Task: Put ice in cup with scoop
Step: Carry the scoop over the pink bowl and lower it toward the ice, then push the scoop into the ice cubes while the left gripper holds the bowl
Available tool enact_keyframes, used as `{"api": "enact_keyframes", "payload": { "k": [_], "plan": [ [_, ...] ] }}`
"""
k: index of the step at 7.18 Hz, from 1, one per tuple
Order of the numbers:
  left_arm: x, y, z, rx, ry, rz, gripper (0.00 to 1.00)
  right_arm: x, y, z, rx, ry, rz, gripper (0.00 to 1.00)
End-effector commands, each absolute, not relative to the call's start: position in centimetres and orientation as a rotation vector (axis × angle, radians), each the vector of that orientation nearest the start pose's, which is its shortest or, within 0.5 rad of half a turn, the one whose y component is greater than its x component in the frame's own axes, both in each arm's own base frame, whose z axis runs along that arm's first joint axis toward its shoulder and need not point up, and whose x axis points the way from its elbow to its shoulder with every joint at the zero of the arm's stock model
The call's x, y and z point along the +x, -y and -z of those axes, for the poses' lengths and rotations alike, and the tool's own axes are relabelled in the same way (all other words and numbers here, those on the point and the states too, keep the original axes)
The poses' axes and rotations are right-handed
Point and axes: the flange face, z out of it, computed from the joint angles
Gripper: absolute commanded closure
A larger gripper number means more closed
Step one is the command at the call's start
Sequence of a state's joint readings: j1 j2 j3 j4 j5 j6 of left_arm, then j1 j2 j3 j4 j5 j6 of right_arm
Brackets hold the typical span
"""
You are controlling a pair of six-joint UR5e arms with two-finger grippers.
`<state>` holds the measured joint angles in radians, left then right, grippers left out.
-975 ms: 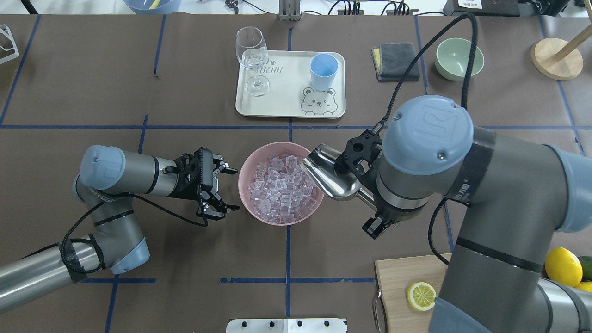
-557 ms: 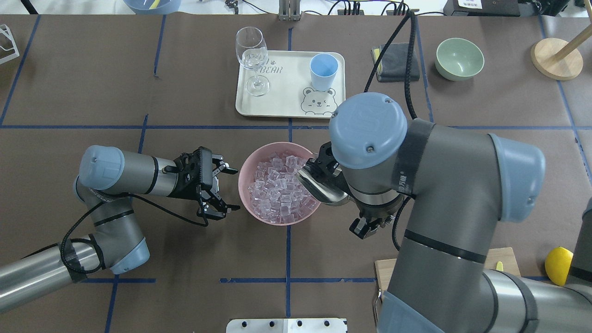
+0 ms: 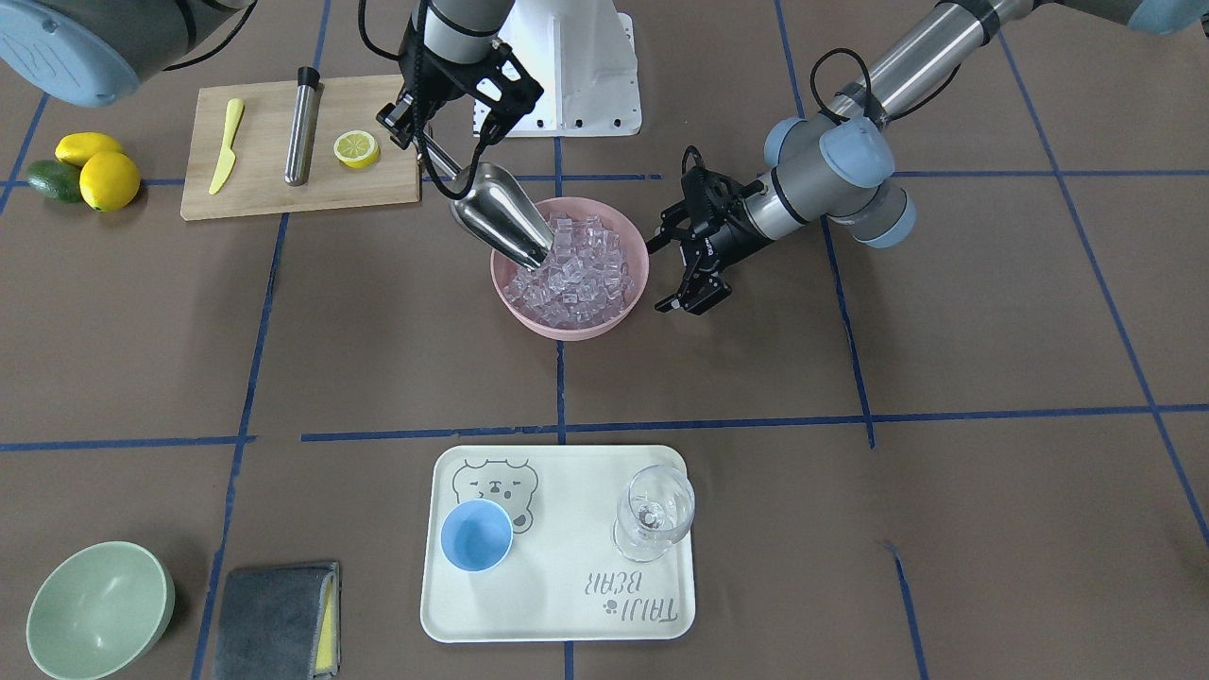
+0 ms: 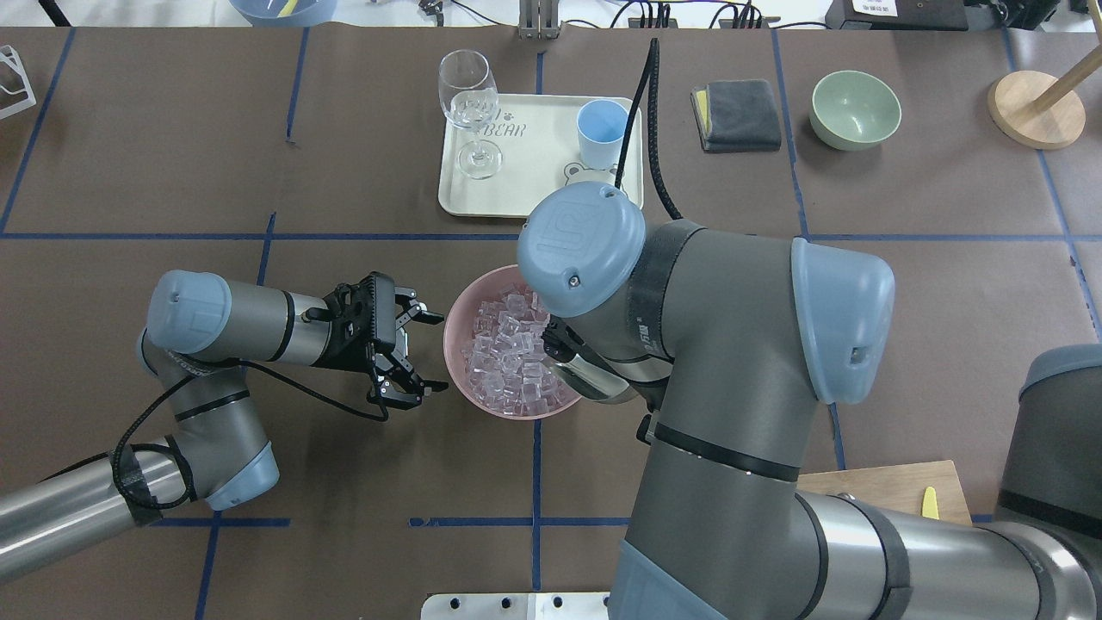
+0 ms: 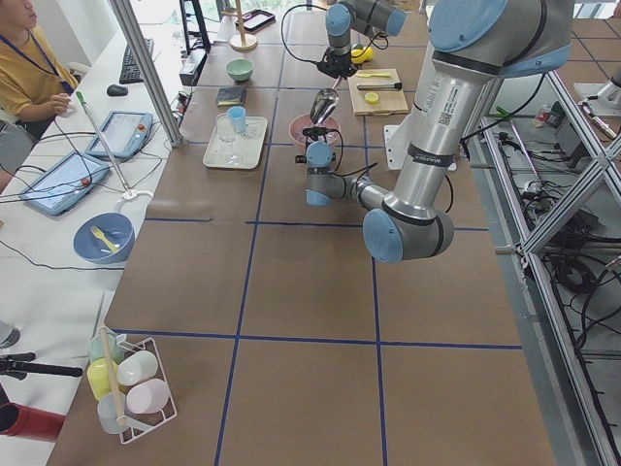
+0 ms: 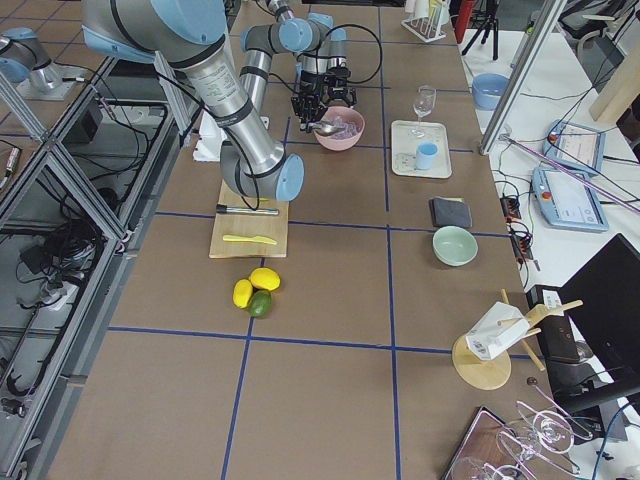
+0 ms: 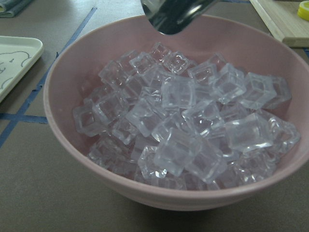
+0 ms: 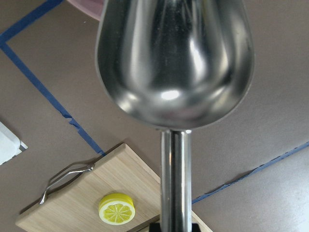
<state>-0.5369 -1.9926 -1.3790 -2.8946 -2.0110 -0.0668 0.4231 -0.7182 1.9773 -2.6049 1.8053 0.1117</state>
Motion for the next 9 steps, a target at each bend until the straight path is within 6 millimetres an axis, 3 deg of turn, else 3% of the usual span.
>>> {"api": "enact_keyframes", "payload": {
  "k": [1,5,9],
  "plan": [
    [50.9,40.9,-36.1,1.193,-1.168,-1.086,0.01,-48.3,33.2,-14.3,0.009,0.301,1.068,1.00],
    [50.9,40.9,-36.1,1.192,-1.169,-1.085,0.01,-52.5,35.2,-12.5,-0.024,0.245,1.076,1.00],
    [51.0,40.8,-36.1,1.186,-1.174,-1.080,0.01,-53.9,35.6,-12.7,-0.029,0.234,1.080,1.00]
  ]
}}
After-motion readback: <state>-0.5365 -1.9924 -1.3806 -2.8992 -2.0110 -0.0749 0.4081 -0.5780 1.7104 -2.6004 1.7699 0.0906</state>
